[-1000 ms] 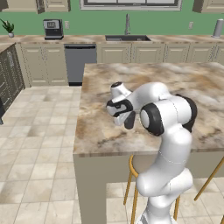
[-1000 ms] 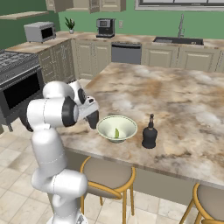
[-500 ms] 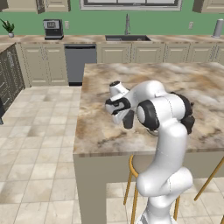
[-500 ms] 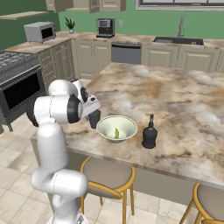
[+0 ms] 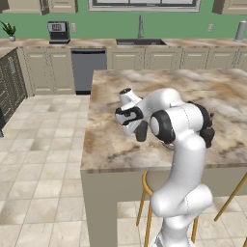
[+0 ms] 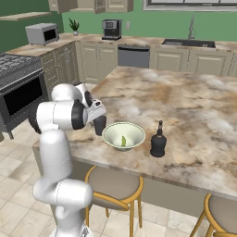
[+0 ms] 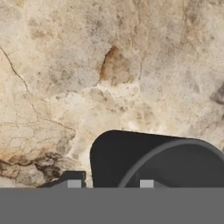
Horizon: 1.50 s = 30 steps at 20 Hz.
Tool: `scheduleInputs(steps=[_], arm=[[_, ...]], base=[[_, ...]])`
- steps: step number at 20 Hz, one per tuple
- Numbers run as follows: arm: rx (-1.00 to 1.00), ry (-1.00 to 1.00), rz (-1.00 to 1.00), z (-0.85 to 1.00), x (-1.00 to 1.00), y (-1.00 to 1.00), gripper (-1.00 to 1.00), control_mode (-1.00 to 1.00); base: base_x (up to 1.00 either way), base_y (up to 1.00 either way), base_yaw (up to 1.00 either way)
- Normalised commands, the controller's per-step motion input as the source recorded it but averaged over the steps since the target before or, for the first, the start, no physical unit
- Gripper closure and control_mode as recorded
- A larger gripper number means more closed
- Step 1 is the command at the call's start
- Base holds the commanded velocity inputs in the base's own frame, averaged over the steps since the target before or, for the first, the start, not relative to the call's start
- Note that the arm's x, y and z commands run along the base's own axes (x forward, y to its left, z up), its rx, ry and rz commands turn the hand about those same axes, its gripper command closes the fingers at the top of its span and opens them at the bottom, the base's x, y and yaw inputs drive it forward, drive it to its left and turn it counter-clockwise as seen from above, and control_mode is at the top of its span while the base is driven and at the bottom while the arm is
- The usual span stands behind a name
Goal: There is a bowl on the dining counter. Grab a lemon wedge from the fridge and place it in the bowl. Then get the liquor bottle and glass cup from the cabinet and place them next to the bowl.
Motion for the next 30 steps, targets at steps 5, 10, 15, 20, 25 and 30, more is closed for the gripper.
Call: scheduleInputs(steps=[5, 10, 15, 20, 25, 30], arm=[[0.00, -0.11, 0.00, -0.01, -0.23, -0.08, -1.00, -1.00], [0.00, -0.18, 0.00, 0.03, -0.18, -0.04, -1.00, -1.00], [0.00, -0.26, 0.00, 0.41, -0.25, 0.00, -1.00, -1.00], [0.05, -0.34, 0.00, 0.94, -0.60, 0.00, -1.00, -1.00], [0.12, -0.17, 0.00, 1.00, -0.79, -0.16, -1.00, -1.00], [0.18, 0.00, -0.03, 1.00, -0.93, -0.55, -1.00, -1.00]], base=[[0.00, 0.00, 0.00], [0.00, 0.00, 0.00], [0.00, 0.00, 0.00], [0.00, 0.00, 0.00], [0.00, 0.00, 0.00], [0.00, 0.00, 0.00]])
